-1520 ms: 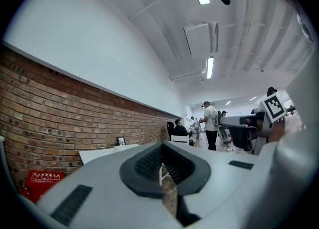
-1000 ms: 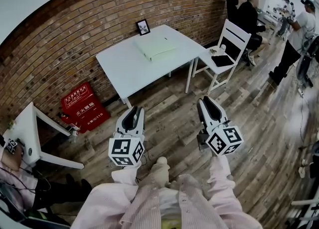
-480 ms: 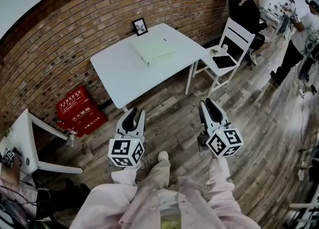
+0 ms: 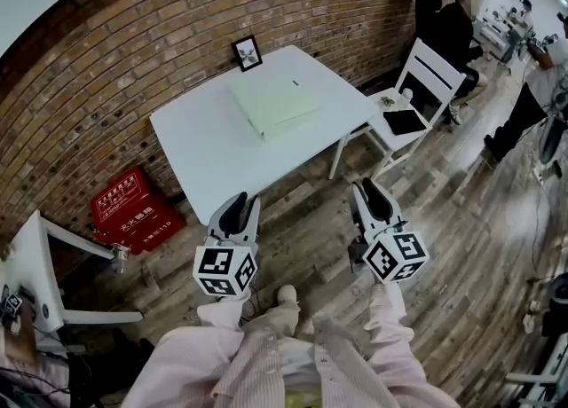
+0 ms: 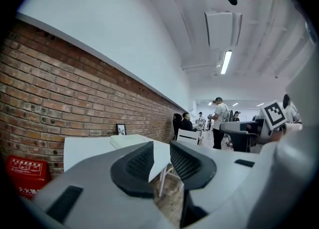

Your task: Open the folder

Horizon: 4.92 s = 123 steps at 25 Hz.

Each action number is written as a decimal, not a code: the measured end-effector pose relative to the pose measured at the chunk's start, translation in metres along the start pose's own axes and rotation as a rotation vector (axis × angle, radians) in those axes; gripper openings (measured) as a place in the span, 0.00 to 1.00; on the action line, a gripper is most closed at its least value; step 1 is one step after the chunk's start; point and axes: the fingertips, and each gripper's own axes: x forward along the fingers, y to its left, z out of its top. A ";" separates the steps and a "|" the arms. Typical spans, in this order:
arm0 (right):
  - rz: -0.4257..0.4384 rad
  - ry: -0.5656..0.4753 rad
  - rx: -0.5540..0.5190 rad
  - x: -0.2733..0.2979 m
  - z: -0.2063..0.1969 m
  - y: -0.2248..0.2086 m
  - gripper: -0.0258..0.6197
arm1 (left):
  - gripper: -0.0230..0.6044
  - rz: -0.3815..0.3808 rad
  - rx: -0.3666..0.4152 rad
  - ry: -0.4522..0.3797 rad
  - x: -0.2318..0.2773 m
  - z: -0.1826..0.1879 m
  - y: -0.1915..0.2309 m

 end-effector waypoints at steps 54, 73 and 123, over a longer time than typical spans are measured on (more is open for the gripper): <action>0.191 0.270 0.105 0.350 -0.045 -0.184 0.21 | 0.14 0.163 -0.068 0.148 0.333 -0.020 0.098; 0.340 0.470 0.205 0.467 -0.108 -0.217 0.21 | 0.25 0.234 -0.039 0.264 0.401 -0.049 0.104; 0.424 0.706 0.460 0.495 -0.185 -0.219 0.21 | 0.22 -0.020 0.726 0.706 0.433 -0.133 0.041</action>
